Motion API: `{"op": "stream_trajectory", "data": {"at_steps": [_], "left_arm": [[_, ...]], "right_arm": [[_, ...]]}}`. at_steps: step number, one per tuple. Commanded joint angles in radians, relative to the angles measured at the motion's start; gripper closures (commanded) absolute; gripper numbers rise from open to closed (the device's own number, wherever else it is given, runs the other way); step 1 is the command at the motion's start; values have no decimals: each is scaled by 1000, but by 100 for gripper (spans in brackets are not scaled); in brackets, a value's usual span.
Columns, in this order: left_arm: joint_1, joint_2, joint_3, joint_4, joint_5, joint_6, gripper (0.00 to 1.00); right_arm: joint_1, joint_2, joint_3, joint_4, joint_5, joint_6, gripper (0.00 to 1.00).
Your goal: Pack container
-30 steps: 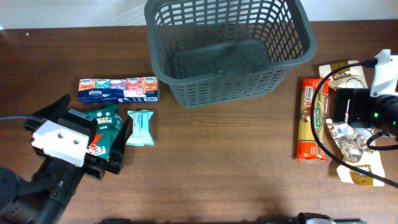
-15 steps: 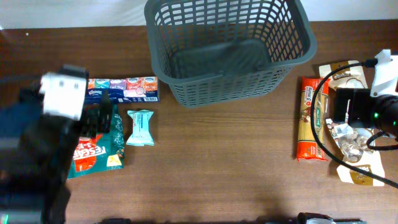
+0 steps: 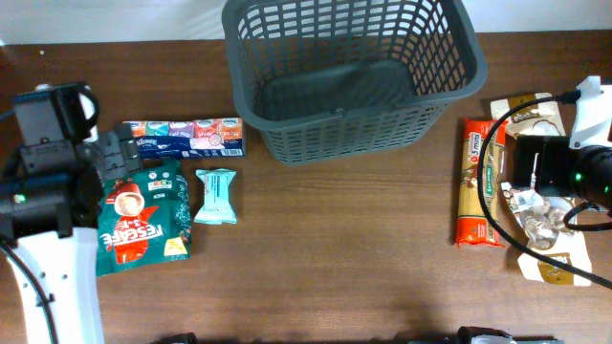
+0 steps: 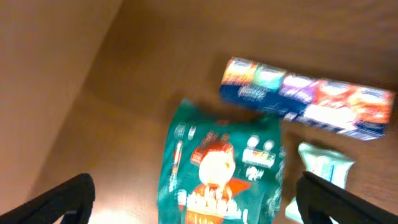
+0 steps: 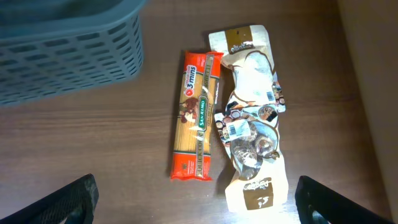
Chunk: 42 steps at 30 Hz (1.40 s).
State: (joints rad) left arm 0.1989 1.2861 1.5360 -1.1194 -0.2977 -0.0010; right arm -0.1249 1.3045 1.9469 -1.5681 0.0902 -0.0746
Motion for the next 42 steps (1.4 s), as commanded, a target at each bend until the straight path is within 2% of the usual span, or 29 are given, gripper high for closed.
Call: {"op": "stream_trajectory", "data": {"at_steps": [1,10,18,29,33,42], "left_arm": [[72,23,5,-51,-24,-149,5],[92,48,3,-98,-55,-175,9],[84,190,2,-158,-62,-174,9],[-79,367,1,-128,-88,-140,9],[-150,399,1,-130,-145,-142,9],[-174,493,0,-153,-175,-171,10]], "right_arm": [[-6,-6,17,0,19,12,1],[-6,-6,17,0,19,12,1],[-6,-6,17,0,19,12,1],[-6,-6,17,0,19,12,1],[-6,-6,17,0,19,12,1],[-6,-6,17,0,19,12,1]]}}
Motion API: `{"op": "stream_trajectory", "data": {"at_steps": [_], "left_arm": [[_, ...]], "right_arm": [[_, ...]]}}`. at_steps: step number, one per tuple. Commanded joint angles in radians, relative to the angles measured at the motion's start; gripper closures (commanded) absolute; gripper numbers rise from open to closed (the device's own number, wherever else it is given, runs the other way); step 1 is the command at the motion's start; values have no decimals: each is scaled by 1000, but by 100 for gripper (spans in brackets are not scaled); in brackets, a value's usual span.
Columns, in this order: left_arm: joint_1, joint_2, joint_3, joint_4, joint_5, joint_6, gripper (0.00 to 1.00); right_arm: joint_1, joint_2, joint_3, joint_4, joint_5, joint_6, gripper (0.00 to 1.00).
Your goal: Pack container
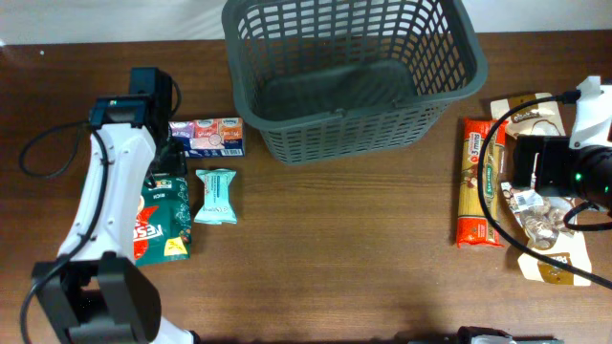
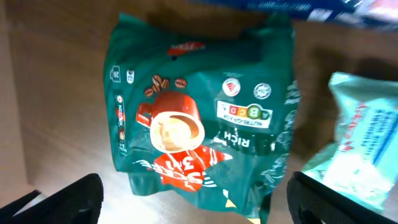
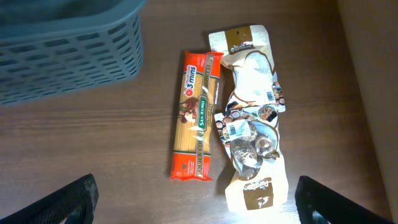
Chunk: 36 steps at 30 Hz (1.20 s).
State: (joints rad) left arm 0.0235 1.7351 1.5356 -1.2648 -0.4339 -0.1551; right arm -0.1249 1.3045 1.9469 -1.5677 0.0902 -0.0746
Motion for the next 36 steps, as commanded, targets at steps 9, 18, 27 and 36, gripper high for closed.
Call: {"op": "stream_trajectory", "data": {"at_steps": [9,18,27,36], "left_arm": [[-5,121,0,-8,-63,-12,11],[-14,171,0,-1,-62,6,11],[-105,241,-3,74,13,44,11],[-126,256,-14,184,143,10,11]], "right_arm": [[-6,-6,17,0,19,12,1],[-6,-6,17,0,19,12,1],[-6,-6,17,0,19,12,1],[-6,-6,17,0,19,12,1]]}}
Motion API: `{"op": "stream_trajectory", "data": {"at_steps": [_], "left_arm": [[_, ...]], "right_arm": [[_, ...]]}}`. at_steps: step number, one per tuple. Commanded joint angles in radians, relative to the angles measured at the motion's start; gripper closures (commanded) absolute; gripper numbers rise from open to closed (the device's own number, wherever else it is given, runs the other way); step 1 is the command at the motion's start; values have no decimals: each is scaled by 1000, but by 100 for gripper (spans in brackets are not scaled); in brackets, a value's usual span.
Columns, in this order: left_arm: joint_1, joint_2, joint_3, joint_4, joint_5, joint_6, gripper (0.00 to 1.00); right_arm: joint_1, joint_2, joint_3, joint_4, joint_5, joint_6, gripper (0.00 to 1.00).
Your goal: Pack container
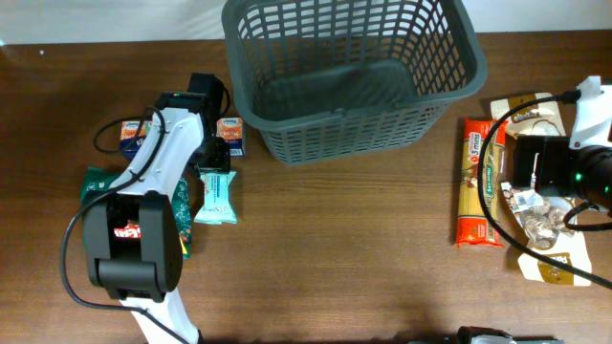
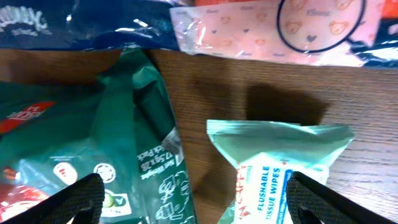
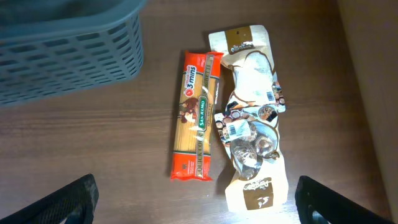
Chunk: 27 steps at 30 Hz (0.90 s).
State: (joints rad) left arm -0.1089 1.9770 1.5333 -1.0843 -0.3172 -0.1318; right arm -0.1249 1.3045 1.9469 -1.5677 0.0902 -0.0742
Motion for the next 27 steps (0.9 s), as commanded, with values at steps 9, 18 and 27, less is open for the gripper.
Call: {"op": "stream_trajectory", "data": {"at_steps": [9,18,27], "left_arm": [[7,75,-92,-8,-90,-13,11],[6,84,-160,-8,-126,-13,11],[6,84,-160,-27,-177,-13,11]], "right_arm": [[-6,-6,17,0,19,11,1],[-6,-6,17,0,19,11,1],[-6,-6,17,0,19,11,1]]}}
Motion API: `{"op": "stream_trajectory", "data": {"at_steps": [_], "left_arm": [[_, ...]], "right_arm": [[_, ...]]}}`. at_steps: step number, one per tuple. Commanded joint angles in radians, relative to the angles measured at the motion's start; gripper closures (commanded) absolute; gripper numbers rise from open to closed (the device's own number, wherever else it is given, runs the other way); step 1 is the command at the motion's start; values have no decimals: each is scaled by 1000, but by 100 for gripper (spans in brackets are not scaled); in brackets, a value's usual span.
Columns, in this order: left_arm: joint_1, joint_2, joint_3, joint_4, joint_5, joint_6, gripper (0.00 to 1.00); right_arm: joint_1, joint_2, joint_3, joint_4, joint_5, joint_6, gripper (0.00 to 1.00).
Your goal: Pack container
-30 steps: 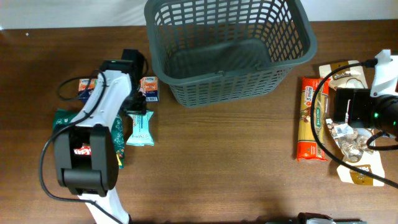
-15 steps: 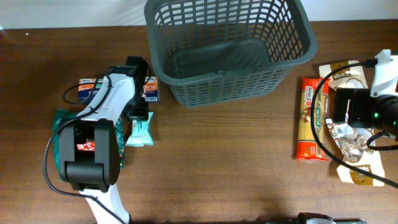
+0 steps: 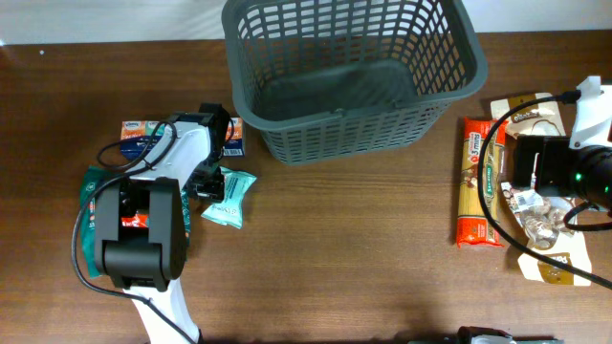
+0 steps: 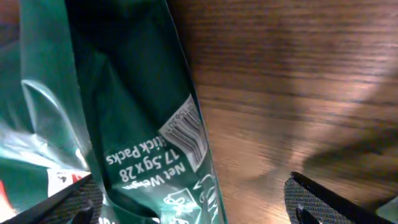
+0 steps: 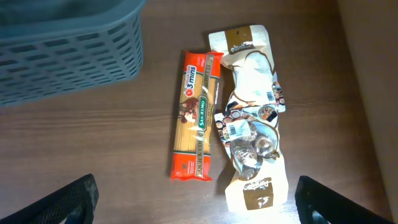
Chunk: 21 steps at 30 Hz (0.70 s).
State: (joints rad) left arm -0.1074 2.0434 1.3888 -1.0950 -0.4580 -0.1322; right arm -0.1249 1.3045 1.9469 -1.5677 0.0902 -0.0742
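The grey basket (image 3: 349, 76) stands at the back centre. My left gripper (image 3: 205, 180) hangs open, very low over the right edge of the green coffee bag (image 4: 118, 124), one fingertip (image 4: 73, 206) over the bag and the other over bare wood. A teal wipes pack (image 3: 228, 196) lies tilted just right of it. The tissue pack (image 3: 143, 134) shows behind the arm. My right gripper (image 5: 202, 208) is open, high above the orange pasta pack (image 5: 196, 115) and the cream pouches (image 5: 252, 124).
The left arm (image 3: 143, 239) covers most of the coffee bag in the overhead view. The right arm and its black cable (image 3: 492, 182) lie over the pouches at the right edge. Brown table (image 3: 344, 258) stretches between the two groups.
My left gripper was over the tissue pack and the top of the wipes; now it is close down at the coffee bag's right edge. The wipes pack has shifted right and tilted. Right arm unmoved.
First my left gripper was open, high at the far left over the coffee bag. Then it was closer over the bag, then over the tissue pack and wipes. Now it is low at the bag's edge, and the wipes lie askew. The right gripper stayed open throughout.
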Motion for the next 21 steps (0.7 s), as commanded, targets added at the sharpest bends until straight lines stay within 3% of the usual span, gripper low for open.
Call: {"op": "stream_trajectory", "data": {"at_steps": [1,21], "left_arm": [[5,17,-16,-22,-51,-13,11],[5,17,-16,-122,-265,-70,11]], "right_arm": [[-6,-6,17,0,19,11,1],[-6,-6,17,0,19,11,1]]}}
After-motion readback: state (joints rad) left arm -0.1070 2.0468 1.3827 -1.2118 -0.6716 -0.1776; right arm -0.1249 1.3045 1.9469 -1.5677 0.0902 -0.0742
